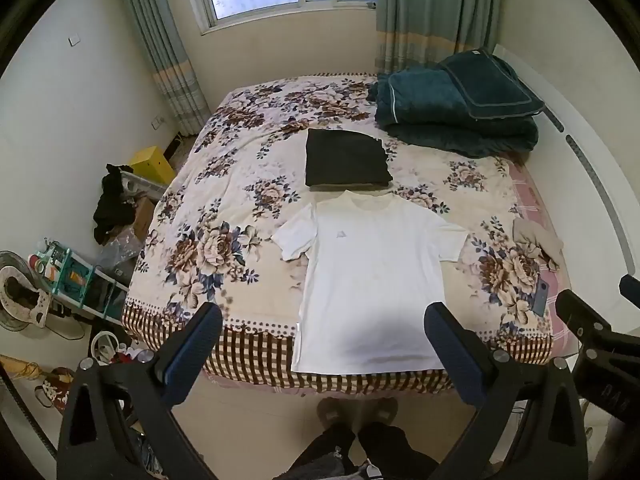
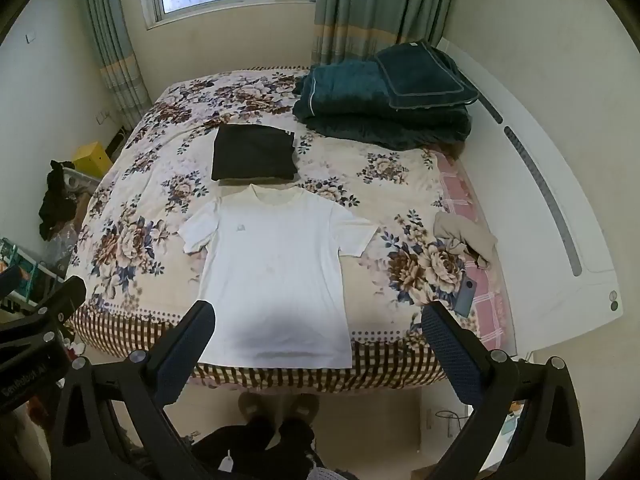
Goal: Fold small clothes
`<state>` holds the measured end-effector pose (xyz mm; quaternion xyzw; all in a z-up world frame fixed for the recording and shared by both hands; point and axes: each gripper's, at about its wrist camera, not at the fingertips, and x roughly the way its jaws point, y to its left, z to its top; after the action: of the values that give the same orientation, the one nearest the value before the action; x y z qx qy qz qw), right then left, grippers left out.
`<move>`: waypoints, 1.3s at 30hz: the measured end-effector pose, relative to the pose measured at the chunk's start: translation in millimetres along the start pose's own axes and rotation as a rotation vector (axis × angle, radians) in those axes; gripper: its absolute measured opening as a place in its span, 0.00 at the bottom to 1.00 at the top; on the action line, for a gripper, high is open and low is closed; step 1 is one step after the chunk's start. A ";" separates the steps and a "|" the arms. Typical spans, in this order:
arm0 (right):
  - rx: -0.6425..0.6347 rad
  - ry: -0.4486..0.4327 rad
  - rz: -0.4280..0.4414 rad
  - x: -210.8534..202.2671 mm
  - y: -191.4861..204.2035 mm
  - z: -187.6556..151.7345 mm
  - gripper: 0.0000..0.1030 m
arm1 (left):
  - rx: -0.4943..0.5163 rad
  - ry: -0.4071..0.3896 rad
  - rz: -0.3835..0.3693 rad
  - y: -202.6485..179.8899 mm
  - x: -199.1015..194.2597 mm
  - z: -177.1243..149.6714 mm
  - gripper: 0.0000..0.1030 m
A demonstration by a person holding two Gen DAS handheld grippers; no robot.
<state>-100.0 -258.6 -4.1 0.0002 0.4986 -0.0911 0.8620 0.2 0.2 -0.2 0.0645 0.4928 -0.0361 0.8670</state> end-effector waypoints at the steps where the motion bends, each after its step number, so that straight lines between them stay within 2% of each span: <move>1: 0.000 -0.001 0.000 -0.5 -0.2 0.1 1.00 | -0.001 -0.002 0.002 0.1 0.0 0.0 1.00; 15: -0.002 -0.007 -0.008 -9.1 -7.5 5.9 1.00 | -0.002 -0.007 -0.010 -1.3 1.3 -0.4 1.00; 23: -0.013 -0.020 -0.010 -19.7 -7.0 15.5 1.00 | -0.006 -0.015 -0.011 -16.1 -6.5 16.3 1.00; 39: -0.012 -0.030 -0.013 -25.3 -2.9 15.8 1.00 | -0.013 -0.028 -0.032 -6.3 -11.7 15.7 1.00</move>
<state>-99.2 -258.9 25.9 -0.0098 0.4861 -0.0937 0.8688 6.8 -8.4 17.3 0.0504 0.4817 -0.0476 0.8736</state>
